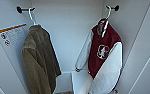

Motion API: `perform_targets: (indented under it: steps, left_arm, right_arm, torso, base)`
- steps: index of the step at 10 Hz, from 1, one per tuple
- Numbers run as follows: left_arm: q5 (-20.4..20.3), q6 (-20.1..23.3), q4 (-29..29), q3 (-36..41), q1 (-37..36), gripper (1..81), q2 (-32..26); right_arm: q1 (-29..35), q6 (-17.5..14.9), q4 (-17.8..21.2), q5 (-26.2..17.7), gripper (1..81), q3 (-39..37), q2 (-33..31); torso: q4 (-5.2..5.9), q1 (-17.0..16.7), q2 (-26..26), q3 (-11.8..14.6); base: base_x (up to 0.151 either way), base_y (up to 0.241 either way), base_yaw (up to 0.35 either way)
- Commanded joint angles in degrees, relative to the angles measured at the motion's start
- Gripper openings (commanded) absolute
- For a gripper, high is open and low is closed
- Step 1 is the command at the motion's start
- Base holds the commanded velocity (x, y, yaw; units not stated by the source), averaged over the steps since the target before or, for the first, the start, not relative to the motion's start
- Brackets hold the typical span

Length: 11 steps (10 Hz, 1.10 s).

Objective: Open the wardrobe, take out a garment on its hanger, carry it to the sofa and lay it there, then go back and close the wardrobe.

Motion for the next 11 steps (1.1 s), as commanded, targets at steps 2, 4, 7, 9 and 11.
perform_targets:
  steps: [2, 4, 7, 9, 11]
  left_arm:
    - [5.44, 0.29, 1.29, 6.08, -6.20, 81.1, -4.23]
    - [7.01, 0.29, 1.03, 9.15, -9.10, 81.1, -5.98]
    - [8.95, 0.29, 0.68, 18.25, -14.37, 81.1, -9.93]
    - [8.95, -0.06, 0.59, 27.09, -17.71, 81.1, -13.72]
    - [9.04, -0.41, 0.41, 34.88, -21.58, 81.1, -17.40]
  right_arm:
    - [2.01, -0.13, 0.46, -4.35, 81.1, 0.23, 0.06]
    - [2.01, -0.13, 0.46, -4.35, 81.1, 0.15, -0.03]
    - [2.09, -0.13, 0.46, -4.35, 81.1, 0.15, -0.03]
    - [2.18, -0.04, 0.55, -4.35, 81.1, 0.15, -0.11]
    - [2.27, -0.04, 0.55, -4.35, 81.1, 0.15, -0.11]
  torso:
    - [0.00, 0.01, 0.00, 0.00]
    - [0.00, 0.01, 0.00, 0.00]
    - [0.00, 0.01, 0.00, 0.00]
    - [0.00, 0.01, 0.00, 0.00]
    - [0.00, 0.01, 0.00, 0.00]
  base:
    - [0.000, 0.000, 0.000]
    - [0.000, 0.000, 0.000]
    - [0.000, 0.000, 0.000]
    - [0.000, 0.000, 0.000]
    - [0.000, 0.000, 0.000]
